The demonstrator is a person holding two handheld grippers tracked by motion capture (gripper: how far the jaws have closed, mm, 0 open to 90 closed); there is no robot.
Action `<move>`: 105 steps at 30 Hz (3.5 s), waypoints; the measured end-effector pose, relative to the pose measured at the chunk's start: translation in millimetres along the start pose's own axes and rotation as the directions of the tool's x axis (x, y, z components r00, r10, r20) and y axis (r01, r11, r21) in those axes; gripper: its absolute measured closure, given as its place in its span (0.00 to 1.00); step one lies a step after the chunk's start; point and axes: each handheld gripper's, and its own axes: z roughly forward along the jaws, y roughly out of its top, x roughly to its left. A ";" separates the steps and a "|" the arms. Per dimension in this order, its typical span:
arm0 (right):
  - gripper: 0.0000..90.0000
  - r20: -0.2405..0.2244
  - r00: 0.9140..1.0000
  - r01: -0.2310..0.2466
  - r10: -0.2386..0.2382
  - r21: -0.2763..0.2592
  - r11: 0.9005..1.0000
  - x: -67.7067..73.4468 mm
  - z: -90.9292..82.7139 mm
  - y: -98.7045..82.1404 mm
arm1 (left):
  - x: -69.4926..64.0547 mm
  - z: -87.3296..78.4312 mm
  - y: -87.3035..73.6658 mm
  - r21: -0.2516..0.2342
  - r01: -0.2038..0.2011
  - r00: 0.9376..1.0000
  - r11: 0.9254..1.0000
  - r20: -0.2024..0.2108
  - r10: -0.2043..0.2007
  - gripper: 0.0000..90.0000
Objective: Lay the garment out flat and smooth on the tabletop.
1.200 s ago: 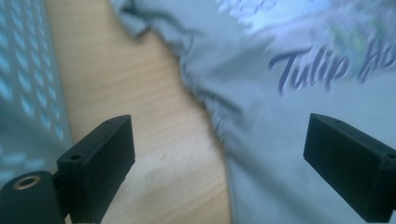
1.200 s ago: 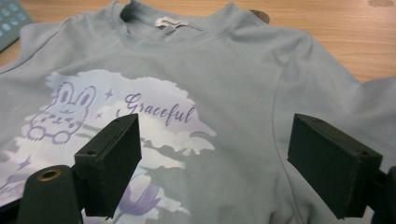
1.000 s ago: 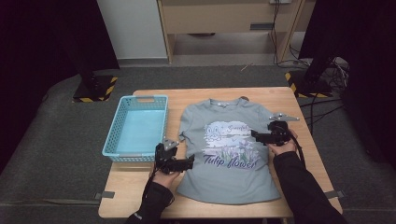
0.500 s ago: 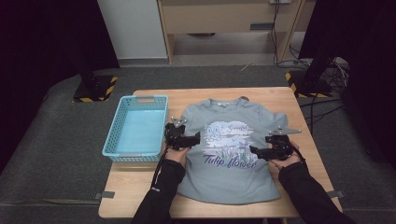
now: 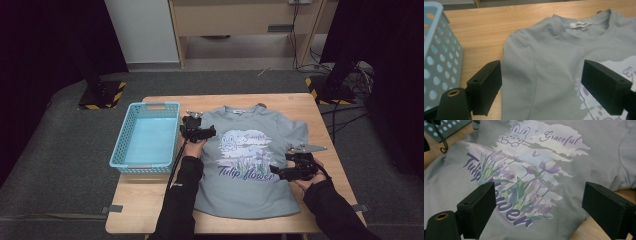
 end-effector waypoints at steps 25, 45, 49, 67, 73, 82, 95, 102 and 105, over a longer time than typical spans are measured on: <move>0.15 -0.034 0.999 -0.020 0.020 0.013 1.000 -2.5 -1.1 -2.9 | 28.5 47.7 -17.1 0.136 0.119 0.993 0.983 -0.034 -0.115 0.44; 0.16 -0.037 0.999 -0.022 0.023 0.010 1.000 -2.8 -1.0 -2.0 | 13.8 41.7 -15.1 0.131 0.056 0.998 0.990 0.007 -0.058 0.90; 0.16 -0.036 0.999 -0.024 0.025 0.012 1.000 -3.3 -0.8 -2.3 | 8.2 32.1 -8.0 0.111 0.005 0.999 0.994 0.049 -0.010 0.93; 0.16 -0.036 0.999 -0.028 0.029 0.017 0.999 -3.6 0.7 -2.2 | -107.1 21.0 -3.1 0.082 -0.419 0.902 0.904 0.156 0.403 0.94; 0.16 -0.039 0.999 -0.027 0.027 0.017 1.000 -3.8 0.7 -2.6 | -117.0 36.4 -15.0 0.128 -0.350 0.906 0.928 0.296 0.301 0.88; 0.16 -0.041 0.999 -0.031 0.031 0.023 0.999 -4.1 1.8 -2.9 | -77.9 10.9 17.2 0.021 -0.178 0.929 0.984 0.332 0.161 0.63; 0.16 -0.046 0.998 -0.029 0.030 0.029 0.999 -3.0 3.3 -2.6 | -67.4 36.5 6.3 0.082 -0.180 0.941 0.980 0.305 0.148 0.57; 0.16 -0.048 0.998 -0.032 0.033 0.034 0.999 -3.9 3.6 -3.2 | -63.3 50.3 6.0 0.068 -0.179 0.941 0.981 0.303 0.151 0.56; 0.16 -0.048 0.998 -0.032 0.034 0.032 0.999 -4.4 3.5 -3.1 | -62.7 53.6 5.2 0.071 -0.193 0.940 0.979 0.299 0.164 0.58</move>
